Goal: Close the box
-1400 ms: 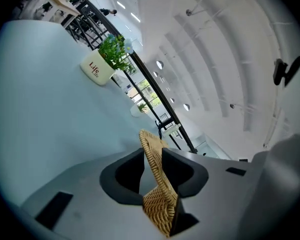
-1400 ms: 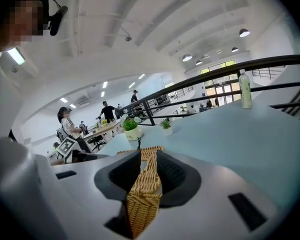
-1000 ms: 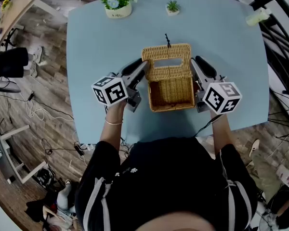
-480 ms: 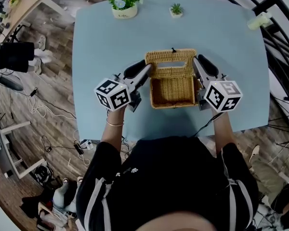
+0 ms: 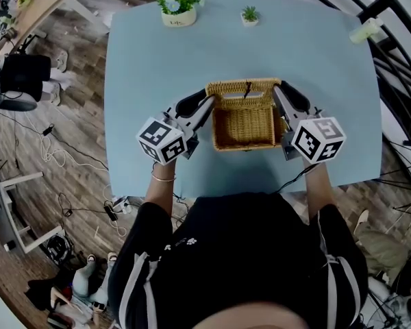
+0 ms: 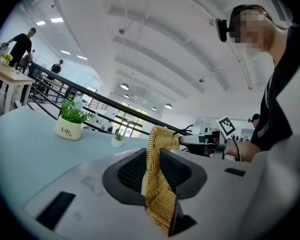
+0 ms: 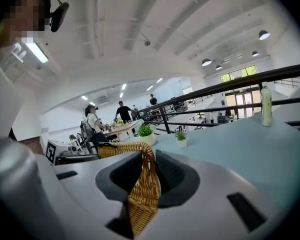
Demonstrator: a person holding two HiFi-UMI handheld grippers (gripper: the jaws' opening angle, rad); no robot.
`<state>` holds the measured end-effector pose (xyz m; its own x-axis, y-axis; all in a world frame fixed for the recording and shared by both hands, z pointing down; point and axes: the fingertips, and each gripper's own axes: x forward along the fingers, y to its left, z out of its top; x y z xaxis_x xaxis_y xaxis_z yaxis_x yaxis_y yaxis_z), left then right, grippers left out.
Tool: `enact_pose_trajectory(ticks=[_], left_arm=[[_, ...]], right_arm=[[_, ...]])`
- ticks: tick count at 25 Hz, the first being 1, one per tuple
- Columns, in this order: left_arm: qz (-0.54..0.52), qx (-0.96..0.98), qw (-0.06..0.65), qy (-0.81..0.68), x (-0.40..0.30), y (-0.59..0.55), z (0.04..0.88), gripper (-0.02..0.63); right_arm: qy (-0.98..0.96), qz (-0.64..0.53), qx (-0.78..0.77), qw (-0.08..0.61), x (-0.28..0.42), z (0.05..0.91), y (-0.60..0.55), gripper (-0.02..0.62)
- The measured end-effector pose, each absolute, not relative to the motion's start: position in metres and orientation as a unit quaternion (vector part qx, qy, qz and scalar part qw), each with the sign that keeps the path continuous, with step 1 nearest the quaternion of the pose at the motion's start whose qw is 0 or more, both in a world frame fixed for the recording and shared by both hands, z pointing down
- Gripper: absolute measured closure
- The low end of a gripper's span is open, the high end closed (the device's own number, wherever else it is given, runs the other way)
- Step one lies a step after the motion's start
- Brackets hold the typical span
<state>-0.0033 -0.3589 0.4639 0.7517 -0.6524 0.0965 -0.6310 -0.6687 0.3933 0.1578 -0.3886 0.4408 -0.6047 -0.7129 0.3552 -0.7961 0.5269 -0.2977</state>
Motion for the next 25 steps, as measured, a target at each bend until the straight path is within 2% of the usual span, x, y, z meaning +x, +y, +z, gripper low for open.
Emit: enact_pose_trajectory(ticks=[25], left_arm=[[0.02, 0.888, 0.158, -0.431, -0.002, -0.318, 0.453, 0.522]], right_arm=[[-0.887, 0.226, 0.395, 0.077, 0.165, 0.436, -0.335, 0.514]])
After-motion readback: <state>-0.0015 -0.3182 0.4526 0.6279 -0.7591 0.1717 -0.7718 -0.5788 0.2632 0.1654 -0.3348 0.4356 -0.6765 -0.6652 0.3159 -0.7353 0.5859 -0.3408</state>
